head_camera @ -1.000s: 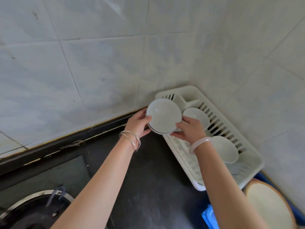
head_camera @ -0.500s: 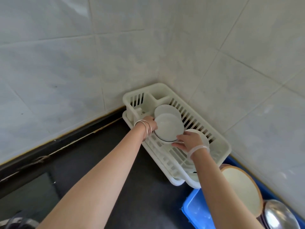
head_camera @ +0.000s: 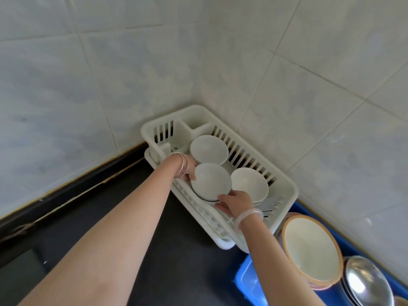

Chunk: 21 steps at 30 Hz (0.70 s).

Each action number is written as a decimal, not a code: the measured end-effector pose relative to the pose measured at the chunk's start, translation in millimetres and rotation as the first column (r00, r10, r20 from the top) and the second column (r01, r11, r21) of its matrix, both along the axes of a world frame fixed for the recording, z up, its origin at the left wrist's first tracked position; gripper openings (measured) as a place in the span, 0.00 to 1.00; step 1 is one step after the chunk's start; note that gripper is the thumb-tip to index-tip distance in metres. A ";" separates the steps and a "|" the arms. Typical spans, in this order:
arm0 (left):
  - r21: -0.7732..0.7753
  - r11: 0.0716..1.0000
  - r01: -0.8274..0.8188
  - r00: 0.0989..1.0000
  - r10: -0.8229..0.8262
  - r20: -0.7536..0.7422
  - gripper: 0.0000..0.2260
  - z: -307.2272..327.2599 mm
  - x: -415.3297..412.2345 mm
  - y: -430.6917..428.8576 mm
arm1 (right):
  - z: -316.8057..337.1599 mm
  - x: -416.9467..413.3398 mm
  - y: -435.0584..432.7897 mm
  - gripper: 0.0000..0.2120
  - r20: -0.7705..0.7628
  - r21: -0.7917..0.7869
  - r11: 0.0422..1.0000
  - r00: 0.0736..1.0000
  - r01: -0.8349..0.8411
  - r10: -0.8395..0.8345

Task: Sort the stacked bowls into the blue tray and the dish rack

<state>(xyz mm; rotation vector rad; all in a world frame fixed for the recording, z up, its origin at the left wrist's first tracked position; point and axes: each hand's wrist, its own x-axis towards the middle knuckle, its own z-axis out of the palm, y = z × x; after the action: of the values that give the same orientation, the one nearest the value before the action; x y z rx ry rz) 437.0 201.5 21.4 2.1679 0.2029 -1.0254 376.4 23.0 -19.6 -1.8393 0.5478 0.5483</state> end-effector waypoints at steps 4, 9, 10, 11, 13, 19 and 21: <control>0.014 0.999 0.042 0.999 -0.041 -0.030 0.21 0.7 2.1 -1.3 | -6.3 0.8 -1.9 0.10 -0.051 0.053 0.998 0.999 0.016 -0.014; 0.119 0.991 0.065 0.998 -0.064 -0.012 0.21 -4.9 7.2 -0.9 | -6.9 1.5 -0.1 0.16 -0.059 0.015 0.998 0.996 -0.061 0.062; 0.138 0.988 0.071 0.997 -0.073 0.010 0.21 -6.4 7.9 -1.0 | -7.5 1.2 0.0 0.16 -0.055 0.015 0.997 0.996 -0.071 0.071; 0.142 0.987 0.070 0.997 -0.072 0.012 0.20 -5.6 7.5 -1.2 | -7.2 0.8 -0.4 0.16 -0.059 0.018 0.997 0.995 -0.074 0.075; 0.136 0.989 0.053 0.997 -0.060 0.046 0.21 -4.2 4.4 -3.2 | -6.9 0.1 -0.9 0.15 -0.062 0.033 0.997 0.996 -0.063 0.065; 0.177 0.984 -0.012 0.980 -0.024 0.200 0.18 -2.3 -5.6 -12.6 | 5.0 -7.0 -1.6 0.14 -0.088 0.094 0.995 0.995 -0.032 0.041; 0.189 0.978 -0.083 0.956 0.024 0.292 0.16 1.4 -9.0 -13.4 | 16.7 -11.1 -4.7 0.15 -0.064 0.093 0.994 0.996 -0.049 0.055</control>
<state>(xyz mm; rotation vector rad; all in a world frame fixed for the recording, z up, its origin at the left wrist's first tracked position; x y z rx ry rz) 428.0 188.2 22.8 2.4495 0.2339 -0.6689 365.3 18.4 -3.0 -1.7575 0.5121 0.6613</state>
